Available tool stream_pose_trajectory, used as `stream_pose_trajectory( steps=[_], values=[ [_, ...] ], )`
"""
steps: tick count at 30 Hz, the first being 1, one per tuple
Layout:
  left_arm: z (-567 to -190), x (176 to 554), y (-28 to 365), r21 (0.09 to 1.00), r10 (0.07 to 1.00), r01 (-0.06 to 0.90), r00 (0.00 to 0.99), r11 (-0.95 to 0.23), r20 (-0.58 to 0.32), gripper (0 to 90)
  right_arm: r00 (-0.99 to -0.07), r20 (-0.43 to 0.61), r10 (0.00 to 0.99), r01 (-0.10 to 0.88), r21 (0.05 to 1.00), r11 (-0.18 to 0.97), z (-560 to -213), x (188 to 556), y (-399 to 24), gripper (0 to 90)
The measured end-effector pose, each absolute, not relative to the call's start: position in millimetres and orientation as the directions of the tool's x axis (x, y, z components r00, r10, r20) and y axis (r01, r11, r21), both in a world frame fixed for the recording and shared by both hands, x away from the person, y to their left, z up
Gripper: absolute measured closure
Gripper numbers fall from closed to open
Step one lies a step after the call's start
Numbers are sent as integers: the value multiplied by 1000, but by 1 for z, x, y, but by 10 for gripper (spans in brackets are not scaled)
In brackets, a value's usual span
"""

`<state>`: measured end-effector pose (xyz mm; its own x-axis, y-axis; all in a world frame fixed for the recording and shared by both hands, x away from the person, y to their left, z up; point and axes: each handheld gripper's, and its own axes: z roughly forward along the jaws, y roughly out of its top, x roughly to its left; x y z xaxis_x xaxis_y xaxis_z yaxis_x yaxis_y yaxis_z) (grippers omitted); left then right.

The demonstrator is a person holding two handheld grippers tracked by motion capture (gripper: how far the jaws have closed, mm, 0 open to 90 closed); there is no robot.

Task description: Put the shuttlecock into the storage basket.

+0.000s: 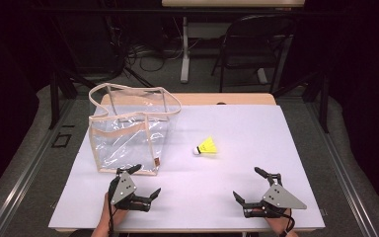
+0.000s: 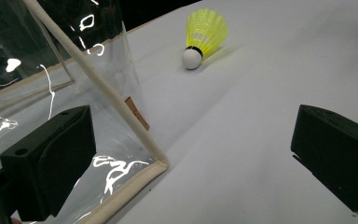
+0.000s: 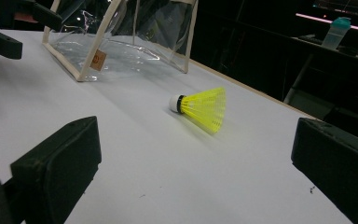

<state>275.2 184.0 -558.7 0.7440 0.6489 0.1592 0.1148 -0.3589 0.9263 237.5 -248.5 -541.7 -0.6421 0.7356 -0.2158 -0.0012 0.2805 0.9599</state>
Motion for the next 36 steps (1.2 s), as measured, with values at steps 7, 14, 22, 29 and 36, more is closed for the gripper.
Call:
stream_pose_trajectory(
  steps=[7, 14, 22, 29, 36],
  values=[
    [-557, 280, 177, 925, 635, 113, 757, -363, 157, 0, -642, -218, 735, -1, 959, 283, -542, 238, -249, 10],
    [-556, 283, 170, 920, 617, 112, 771, -375, 158, 0, -642, -217, 735, 1, 959, 284, -542, 238, -249, 11],
    [-555, 287, 163, 917, 599, 107, 785, -383, 159, 0, -644, -216, 734, 3, 959, 284, -542, 238, -249, 11],
    [-554, 291, 156, 915, 578, 97, 800, -391, 162, 0, -644, -219, 733, 0, 958, 285, -542, 238, -249, 12],
    [-553, 295, 150, 914, 565, 90, 809, -395, 165, 0, -644, -219, 733, 0, 958, 286, -542, 238, -249, 12]
  ],
)
